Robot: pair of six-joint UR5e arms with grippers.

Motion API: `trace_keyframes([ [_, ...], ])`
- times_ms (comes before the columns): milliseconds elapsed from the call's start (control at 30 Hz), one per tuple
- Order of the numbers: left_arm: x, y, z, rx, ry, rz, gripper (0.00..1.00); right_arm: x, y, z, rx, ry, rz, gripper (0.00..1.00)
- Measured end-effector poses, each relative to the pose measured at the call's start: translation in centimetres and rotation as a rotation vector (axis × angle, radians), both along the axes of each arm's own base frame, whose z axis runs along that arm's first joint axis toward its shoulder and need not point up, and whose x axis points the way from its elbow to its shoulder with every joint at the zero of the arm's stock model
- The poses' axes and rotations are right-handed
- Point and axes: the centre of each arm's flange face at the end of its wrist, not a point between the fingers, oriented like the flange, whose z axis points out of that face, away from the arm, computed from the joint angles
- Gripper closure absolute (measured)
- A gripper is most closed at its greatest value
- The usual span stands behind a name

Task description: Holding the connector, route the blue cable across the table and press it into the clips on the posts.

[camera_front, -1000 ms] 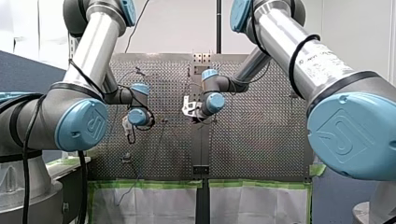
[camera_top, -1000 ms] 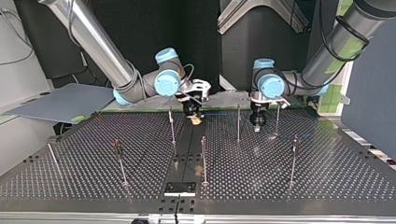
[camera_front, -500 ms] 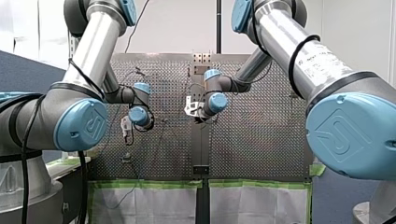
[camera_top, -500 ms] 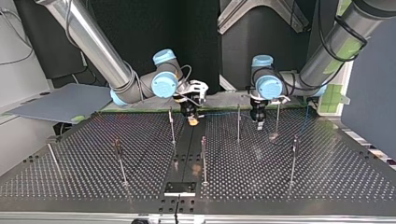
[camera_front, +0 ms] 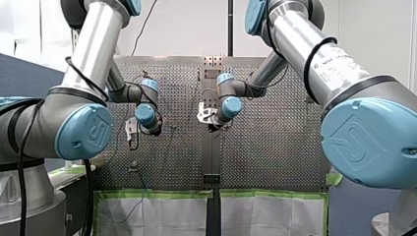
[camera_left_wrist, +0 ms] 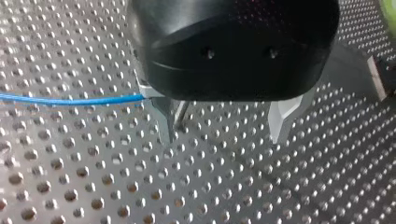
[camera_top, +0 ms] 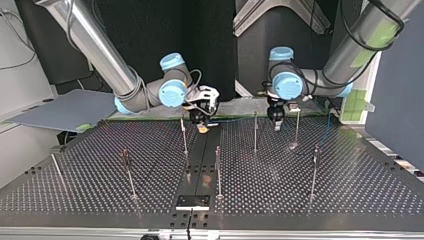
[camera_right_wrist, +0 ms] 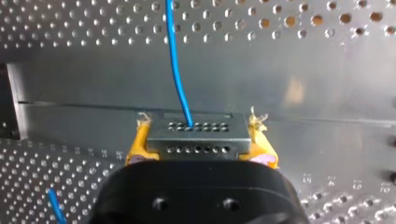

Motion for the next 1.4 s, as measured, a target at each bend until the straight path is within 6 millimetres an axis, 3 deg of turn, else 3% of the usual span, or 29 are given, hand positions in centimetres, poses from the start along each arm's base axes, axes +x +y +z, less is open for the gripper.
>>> trace_keyframes([
  [333,-2.3,-1.4,1.3,-0.021,-0.014,-0.03,0.0,-0.5,-0.3,0.1,0.01,0.003,-0.012,1.0],
  [867,-9.2,-5.0,2.0,0.017,0.015,-0.101,0.0,-0.6,-0.4,0.3,0.013,-0.001,-0.016,1.0],
  [1033,-9.5,-6.9,2.3,-0.019,-0.026,-0.125,0.0,-0.6,-0.4,0.3,0.013,-0.002,-0.016,1.0],
  [1400,-7.9,-11.9,2.4,-0.07,-0.086,-0.166,0.0,-0.6,-0.4,0.3,0.014,-0.004,-0.013,1.0],
])
